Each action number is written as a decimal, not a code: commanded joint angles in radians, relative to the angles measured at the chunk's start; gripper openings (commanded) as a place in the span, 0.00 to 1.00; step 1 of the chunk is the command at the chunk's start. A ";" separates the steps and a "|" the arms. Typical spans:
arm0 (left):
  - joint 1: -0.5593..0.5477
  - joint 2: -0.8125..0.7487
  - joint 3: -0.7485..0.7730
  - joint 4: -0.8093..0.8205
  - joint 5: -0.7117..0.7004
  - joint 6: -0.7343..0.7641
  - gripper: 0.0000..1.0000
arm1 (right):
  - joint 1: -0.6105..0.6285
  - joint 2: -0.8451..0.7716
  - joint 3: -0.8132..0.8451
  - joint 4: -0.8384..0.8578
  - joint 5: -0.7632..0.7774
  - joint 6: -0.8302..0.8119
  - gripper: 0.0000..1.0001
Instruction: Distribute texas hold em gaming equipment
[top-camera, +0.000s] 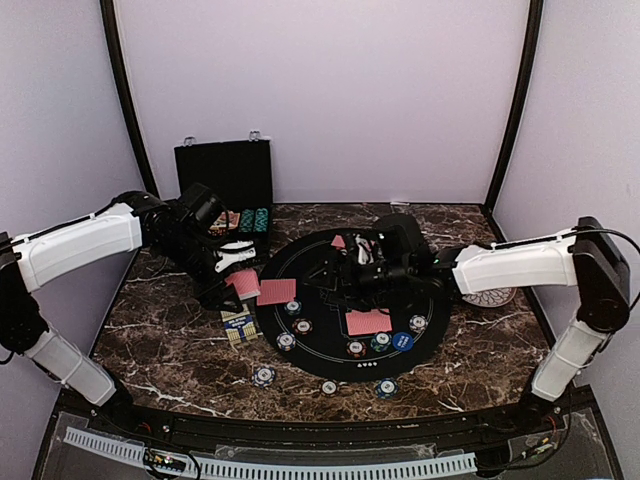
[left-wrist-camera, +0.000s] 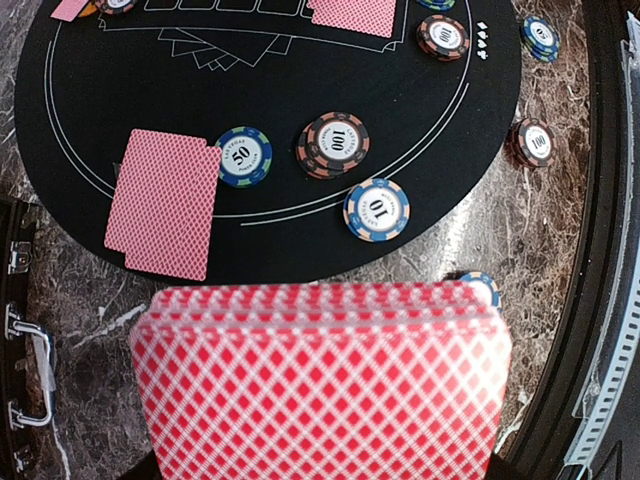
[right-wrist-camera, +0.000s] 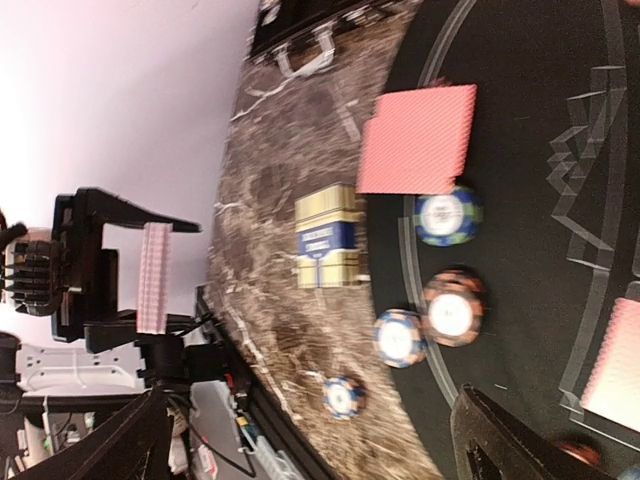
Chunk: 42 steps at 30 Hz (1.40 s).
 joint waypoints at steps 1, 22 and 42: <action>-0.002 -0.040 0.007 -0.012 0.030 0.010 0.00 | 0.059 0.102 0.049 0.342 -0.043 0.142 0.97; -0.003 -0.027 0.034 -0.015 0.036 0.000 0.00 | 0.098 0.375 0.278 0.489 -0.253 0.244 0.79; -0.011 -0.019 0.054 -0.024 0.035 -0.001 0.00 | 0.103 0.558 0.446 0.550 -0.336 0.348 0.70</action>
